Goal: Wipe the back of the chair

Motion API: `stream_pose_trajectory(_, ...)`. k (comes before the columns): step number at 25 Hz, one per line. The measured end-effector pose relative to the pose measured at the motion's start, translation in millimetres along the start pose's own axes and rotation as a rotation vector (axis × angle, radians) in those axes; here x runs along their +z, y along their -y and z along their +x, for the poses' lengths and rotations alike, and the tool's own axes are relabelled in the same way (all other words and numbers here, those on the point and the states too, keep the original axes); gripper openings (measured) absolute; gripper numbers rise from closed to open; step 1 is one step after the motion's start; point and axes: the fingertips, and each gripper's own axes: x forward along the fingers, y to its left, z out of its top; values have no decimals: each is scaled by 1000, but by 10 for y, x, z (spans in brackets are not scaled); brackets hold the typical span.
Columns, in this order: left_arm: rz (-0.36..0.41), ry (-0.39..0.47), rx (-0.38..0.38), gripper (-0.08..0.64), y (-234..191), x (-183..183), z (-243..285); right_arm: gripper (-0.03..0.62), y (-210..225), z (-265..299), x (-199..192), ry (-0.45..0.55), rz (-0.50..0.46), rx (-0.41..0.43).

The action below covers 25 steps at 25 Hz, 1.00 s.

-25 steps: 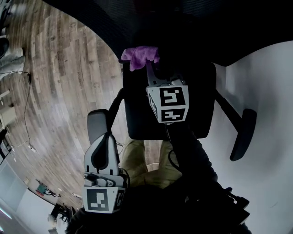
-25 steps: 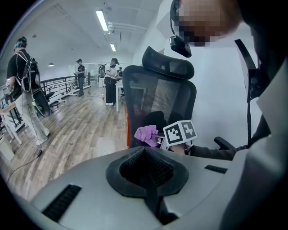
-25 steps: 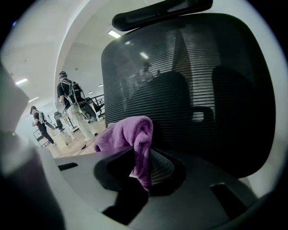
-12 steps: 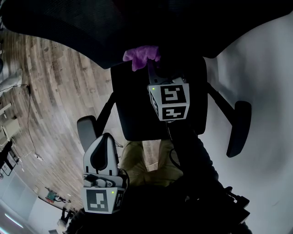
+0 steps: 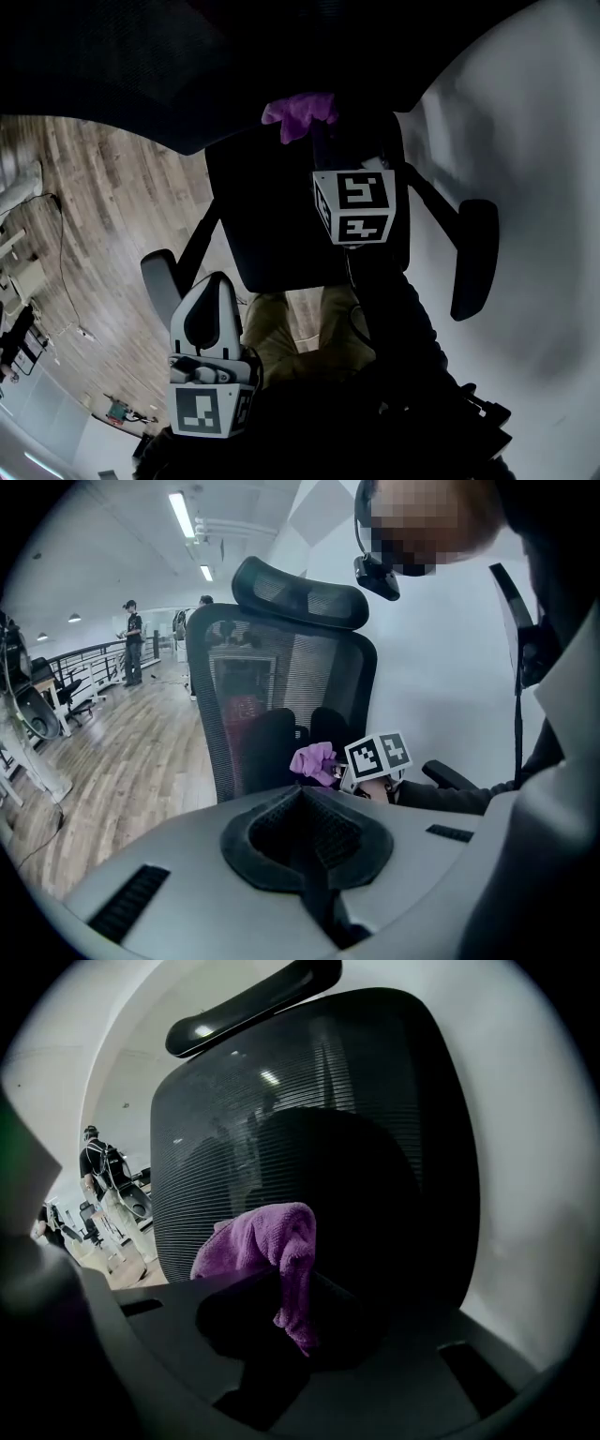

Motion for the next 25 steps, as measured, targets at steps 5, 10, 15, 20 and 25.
stream_pose_trajectory(5, 31, 5, -25, 3, 178, -7, 98, 78, 304, -100, -90, 1, 25, -46)
stream_pose_trajectory(10, 44, -13, -33, 5, 326, -61, 256, 77, 701, -149, -175, 4, 44, -89)
stream_pose_trajectory(15, 47, -40, -42, 3, 458, -117, 327, 78, 987, -266, -238, 2, 74, -145)
stream_pose_trajectory(20, 41, -80, -58, 4, 605, -158, 356, 77, 1229, -374, -285, -19, 100, -206)
stream_pose_trajectory(25, 41, -59, -69, 3, 762, -13, 333, 78, 1454, -525, -178, -21, 118, -267)
